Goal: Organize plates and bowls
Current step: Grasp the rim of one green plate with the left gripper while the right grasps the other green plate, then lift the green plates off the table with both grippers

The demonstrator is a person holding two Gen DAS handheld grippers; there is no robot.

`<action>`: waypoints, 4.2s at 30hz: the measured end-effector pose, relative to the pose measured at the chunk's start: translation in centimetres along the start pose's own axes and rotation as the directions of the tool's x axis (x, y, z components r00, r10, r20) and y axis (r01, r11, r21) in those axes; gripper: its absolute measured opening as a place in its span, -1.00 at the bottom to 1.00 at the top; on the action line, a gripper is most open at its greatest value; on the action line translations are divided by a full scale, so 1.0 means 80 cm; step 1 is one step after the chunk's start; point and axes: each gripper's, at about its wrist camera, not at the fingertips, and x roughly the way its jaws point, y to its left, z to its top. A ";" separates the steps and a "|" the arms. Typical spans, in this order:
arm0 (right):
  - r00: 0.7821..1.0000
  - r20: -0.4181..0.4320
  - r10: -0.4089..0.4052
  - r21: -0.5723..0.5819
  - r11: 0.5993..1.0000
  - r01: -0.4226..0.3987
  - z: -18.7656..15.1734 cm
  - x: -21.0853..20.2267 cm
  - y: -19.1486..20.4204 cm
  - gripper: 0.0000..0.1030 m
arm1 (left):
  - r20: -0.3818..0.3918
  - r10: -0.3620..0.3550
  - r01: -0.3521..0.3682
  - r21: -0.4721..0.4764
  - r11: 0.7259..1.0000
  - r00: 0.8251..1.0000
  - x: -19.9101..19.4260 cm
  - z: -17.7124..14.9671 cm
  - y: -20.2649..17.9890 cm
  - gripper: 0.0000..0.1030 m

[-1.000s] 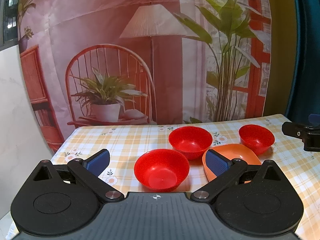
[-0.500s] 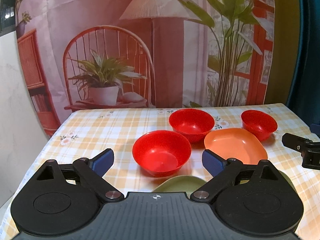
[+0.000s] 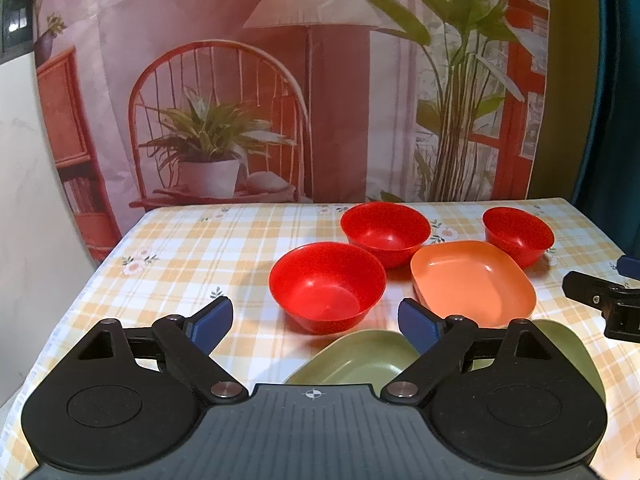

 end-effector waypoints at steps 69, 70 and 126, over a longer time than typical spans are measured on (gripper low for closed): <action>0.890 -0.363 0.277 -0.132 0.930 -0.343 -0.044 0.084 0.129 -0.62 | -0.242 -0.086 0.034 -0.212 0.977 0.966 0.042 -0.098 0.047 -0.57; 0.890 -0.359 0.282 -0.127 0.930 -0.346 -0.043 0.080 0.128 -0.62 | -0.239 -0.078 0.029 -0.202 0.979 0.968 0.040 -0.097 0.047 -0.57; 0.966 -0.214 0.146 0.143 0.983 -0.117 0.016 0.116 -0.057 -0.69 | -0.252 -0.285 0.313 0.077 0.947 0.925 0.148 0.028 -0.095 -0.56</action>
